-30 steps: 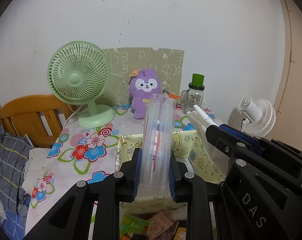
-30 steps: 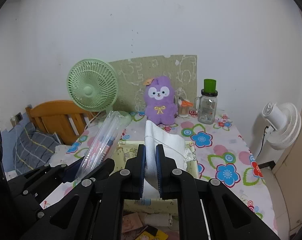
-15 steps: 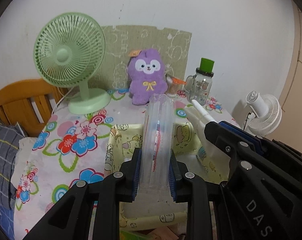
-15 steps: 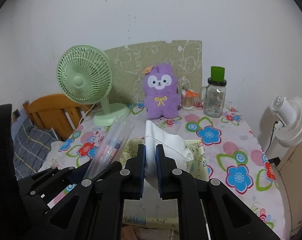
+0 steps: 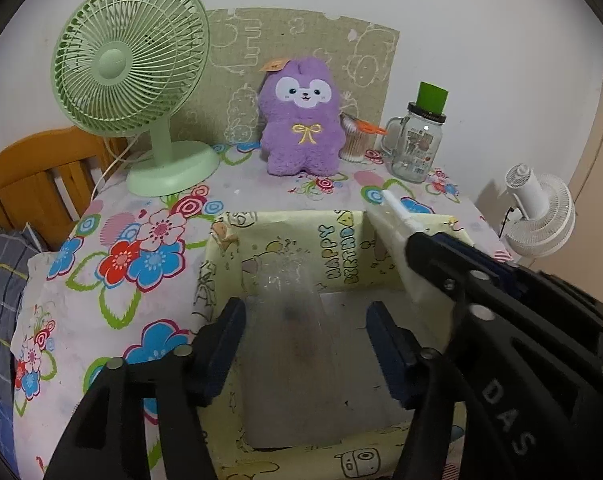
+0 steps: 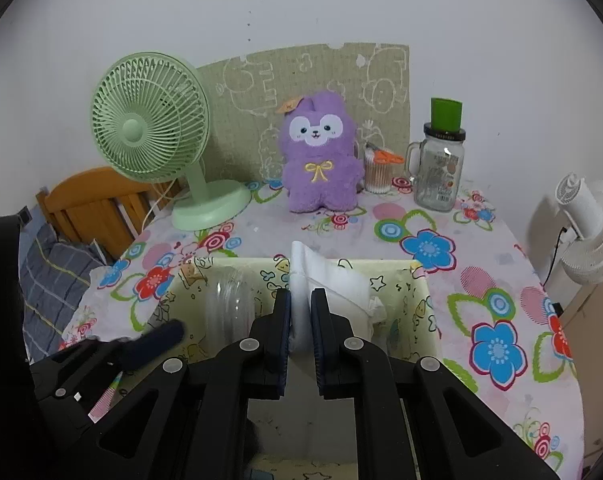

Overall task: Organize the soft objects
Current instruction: 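Carry the cups and cloth over the fabric box and lower them inside, then open both tools to release cups and cloth, then lift away from the box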

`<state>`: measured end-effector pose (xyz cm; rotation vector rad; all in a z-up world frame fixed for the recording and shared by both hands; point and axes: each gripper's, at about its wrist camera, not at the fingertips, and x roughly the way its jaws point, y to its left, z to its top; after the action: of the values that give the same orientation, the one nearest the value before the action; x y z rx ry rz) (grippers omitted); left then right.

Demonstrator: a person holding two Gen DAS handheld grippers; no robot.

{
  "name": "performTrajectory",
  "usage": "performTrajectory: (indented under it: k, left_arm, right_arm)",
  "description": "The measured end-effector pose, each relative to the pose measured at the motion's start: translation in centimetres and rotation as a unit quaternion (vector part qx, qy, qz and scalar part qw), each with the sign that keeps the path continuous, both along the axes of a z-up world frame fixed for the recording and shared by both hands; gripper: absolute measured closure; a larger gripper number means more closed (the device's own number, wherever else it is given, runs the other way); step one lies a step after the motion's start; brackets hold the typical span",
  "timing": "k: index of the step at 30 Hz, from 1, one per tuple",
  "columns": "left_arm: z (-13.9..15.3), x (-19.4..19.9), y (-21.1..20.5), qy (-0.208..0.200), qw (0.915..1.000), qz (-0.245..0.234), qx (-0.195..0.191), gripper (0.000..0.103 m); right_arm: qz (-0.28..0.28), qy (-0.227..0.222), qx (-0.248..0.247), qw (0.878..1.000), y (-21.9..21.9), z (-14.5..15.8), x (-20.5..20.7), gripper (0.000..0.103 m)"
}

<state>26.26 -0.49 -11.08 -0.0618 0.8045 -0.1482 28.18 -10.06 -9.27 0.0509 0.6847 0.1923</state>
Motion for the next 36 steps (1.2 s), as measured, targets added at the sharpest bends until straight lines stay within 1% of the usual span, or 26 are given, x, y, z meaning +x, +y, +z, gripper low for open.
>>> performTrajectory:
  k: [2, 6, 7, 9, 11, 12, 13, 14, 15, 17, 18, 20, 22, 24, 30, 36]
  left_arm:
    - [-0.1, 0.0, -0.1, -0.001, 1.0000, -0.006, -0.002, 0.030]
    - [-0.1, 0.1, -0.3, -0.002, 1.0000, -0.009, -0.001, 0.025]
    - [-0.1, 0.1, -0.3, -0.003, 0.9999, -0.011, -0.003, 0.025]
    - [-0.1, 0.1, -0.3, -0.002, 0.9999, -0.013, -0.003, 0.023]
    - [-0.1, 0.1, -0.4, -0.002, 0.9999, -0.015, -0.002, 0.021]
    - [0.0, 0.0, -0.5, -0.002, 0.9998, -0.017, -0.004, 0.020]
    - [0.1, 0.0, -0.5, -0.003, 0.9998, -0.018, -0.005, 0.019]
    - [0.1, -0.1, -0.5, -0.006, 0.9998, -0.018, -0.004, 0.016]
    - [0.2, -0.2, -0.6, -0.008, 0.9998, -0.017, -0.002, 0.015]
    - [0.3, -0.3, -0.6, -0.010, 0.9999, -0.010, 0.005, 0.010]
    - [0.4, -0.3, -0.6, -0.010, 0.9999, -0.008, 0.007, 0.008]
    - [0.5, -0.4, -0.6, -0.011, 0.9999, -0.007, 0.007, 0.007]
    - [0.8, -0.6, -0.6, -0.013, 0.9999, -0.004, 0.008, 0.006]
    - [1.1, -0.8, -0.7, -0.016, 0.9998, -0.004, 0.010, 0.005]
    - [2.5, -1.8, -0.9, -0.027, 0.9995, -0.003, 0.014, 0.001]
    - [4.3, -3.4, -1.3, -0.044, 0.9989, -0.004, 0.017, 0.000]
  right_arm:
    - [0.000, 0.001, 0.003, 1.000, -0.1, -0.1, 0.2, 0.090]
    - [0.003, 0.002, 0.008, 1.000, -0.3, -0.4, 0.4, 0.090]
    - [0.007, 0.003, 0.012, 1.000, -0.3, -0.4, 0.4, 0.086]
    - [0.008, 0.005, 0.016, 1.000, -0.3, -0.6, 0.5, 0.082]
    - [0.007, 0.008, 0.015, 1.000, -0.4, -0.6, 0.6, 0.070]
    - [0.007, 0.011, 0.018, 1.000, -0.4, -0.7, 0.6, 0.057]
    - [0.005, 0.013, 0.021, 1.000, -0.5, -0.7, 0.5, 0.040]
    - [0.002, 0.012, 0.024, 1.000, -0.7, -0.6, 0.4, 0.034]
    - [-0.002, 0.007, 0.026, 1.000, -0.8, -0.6, 0.3, 0.030]
    - [-0.006, 0.008, 0.018, 1.000, -0.8, -0.4, 0.2, 0.028]
    - [-0.008, 0.009, 0.011, 1.000, -0.8, -0.4, 0.2, 0.025]
    - [-0.012, 0.007, 0.004, 1.000, -0.7, -0.1, 0.0, 0.023]
    - [-0.015, 0.007, 0.000, 1.000, -0.8, 0.1, -0.2, 0.018]
    - [-0.017, 0.005, -0.003, 1.000, -0.8, 0.5, -0.4, 0.016]
    - [-0.026, -0.006, -0.008, 1.000, -1.1, 2.0, -1.6, 0.013]
    - [-0.032, -0.017, -0.010, 0.999, -1.4, 3.7, -3.4, 0.012]
